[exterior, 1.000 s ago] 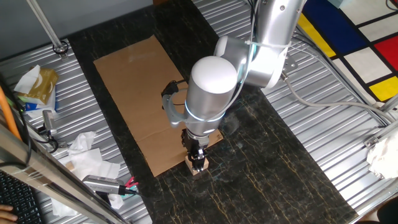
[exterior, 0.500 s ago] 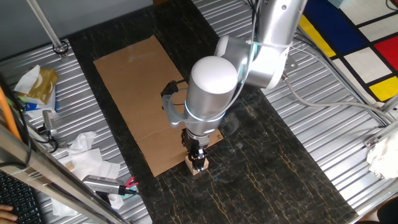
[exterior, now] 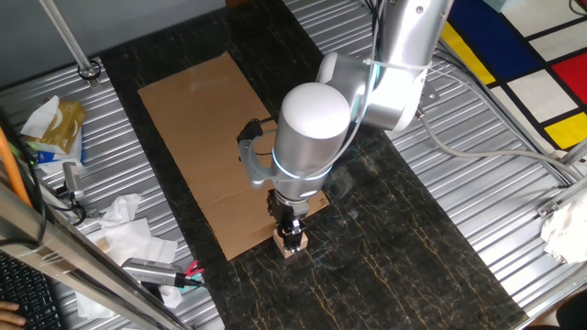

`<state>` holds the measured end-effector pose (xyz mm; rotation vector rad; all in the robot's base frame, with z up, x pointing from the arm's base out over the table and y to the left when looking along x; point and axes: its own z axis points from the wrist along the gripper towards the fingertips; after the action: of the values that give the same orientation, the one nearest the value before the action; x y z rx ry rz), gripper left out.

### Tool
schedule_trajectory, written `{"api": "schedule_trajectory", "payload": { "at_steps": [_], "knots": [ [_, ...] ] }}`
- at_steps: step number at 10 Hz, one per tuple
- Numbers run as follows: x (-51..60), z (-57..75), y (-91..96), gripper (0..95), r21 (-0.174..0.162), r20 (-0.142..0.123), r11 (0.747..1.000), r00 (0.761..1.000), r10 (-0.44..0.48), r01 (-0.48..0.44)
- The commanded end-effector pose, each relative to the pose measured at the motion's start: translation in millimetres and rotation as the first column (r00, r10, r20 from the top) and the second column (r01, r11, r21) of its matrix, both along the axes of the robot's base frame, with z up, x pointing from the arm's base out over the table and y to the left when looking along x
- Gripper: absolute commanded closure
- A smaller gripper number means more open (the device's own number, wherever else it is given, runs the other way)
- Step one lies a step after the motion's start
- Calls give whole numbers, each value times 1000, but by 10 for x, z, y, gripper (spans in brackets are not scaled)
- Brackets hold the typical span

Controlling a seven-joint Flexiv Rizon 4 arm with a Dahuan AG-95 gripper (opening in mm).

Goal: Grab the block and place it at the designated location

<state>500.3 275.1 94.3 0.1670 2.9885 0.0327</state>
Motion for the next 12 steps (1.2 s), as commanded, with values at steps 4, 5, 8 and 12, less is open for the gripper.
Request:
{"api": "schedule_trajectory", "payload": {
  "at_steps": [4, 5, 8, 12],
  "knots": [
    [0, 30, -2, 190, -2, -1, 1000, 1000, -4, 4],
    [5, 37, -1, 190, -1, -1, 1000, 1000, -6, 6],
    [73, 89, -16, 190, -4, -2, 1000, 1000, -3, 3],
    [163, 154, -31, 190, -3, -10, 1000, 1000, -3, 3]
  ]
}}
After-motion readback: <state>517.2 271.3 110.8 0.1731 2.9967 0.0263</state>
